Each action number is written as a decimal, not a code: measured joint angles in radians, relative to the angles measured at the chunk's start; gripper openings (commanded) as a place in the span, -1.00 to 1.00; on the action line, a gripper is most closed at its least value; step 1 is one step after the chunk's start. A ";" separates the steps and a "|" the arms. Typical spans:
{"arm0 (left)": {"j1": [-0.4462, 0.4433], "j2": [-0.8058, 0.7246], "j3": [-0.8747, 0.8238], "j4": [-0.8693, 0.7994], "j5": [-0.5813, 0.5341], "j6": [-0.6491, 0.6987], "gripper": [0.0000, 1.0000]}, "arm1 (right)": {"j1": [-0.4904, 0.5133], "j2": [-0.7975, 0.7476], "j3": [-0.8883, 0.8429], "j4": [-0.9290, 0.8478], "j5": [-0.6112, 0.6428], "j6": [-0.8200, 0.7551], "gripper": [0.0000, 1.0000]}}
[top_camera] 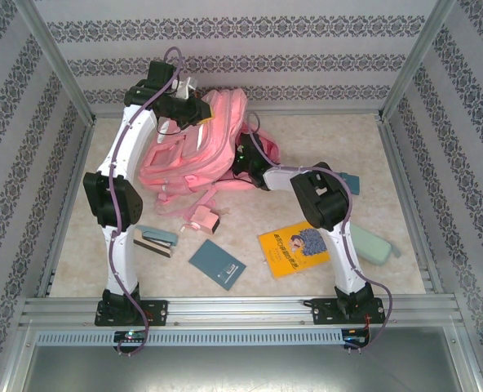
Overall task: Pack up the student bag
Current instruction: Place the book in the student bag.
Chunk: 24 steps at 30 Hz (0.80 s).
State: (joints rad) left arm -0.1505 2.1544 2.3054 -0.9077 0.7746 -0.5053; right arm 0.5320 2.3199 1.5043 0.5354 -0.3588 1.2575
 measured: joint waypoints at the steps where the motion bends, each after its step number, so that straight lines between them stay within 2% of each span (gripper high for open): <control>1: 0.000 0.000 0.000 0.000 0.002 0.000 -1.00 | 0.001 0.000 0.002 0.001 -0.002 0.001 -1.00; 6: 0.000 0.001 -0.002 0.001 0.004 0.001 -1.00 | 0.003 0.006 0.026 0.001 -0.008 0.008 -0.96; 10: 0.000 0.001 -0.002 0.000 0.003 0.009 -1.00 | 0.002 0.006 0.026 0.000 -0.008 0.008 -0.83; 14: 0.000 0.001 -0.002 -0.006 -0.004 0.036 -1.00 | -0.005 -0.014 0.003 -0.002 -0.011 -0.005 -0.47; 16: -0.001 0.001 -0.002 -0.013 -0.017 0.058 -1.00 | -0.014 -0.055 -0.042 -0.011 -0.010 -0.017 -0.33; 24: -0.011 0.002 -0.002 -0.060 -0.084 0.177 -1.00 | -0.111 -0.310 -0.237 -0.050 -0.004 -0.060 -0.23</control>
State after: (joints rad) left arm -0.1619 2.1563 2.3035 -0.9680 0.6907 -0.3283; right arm 0.4210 2.0098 1.2671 0.4850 -0.3630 1.1976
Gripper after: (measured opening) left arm 0.067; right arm 0.370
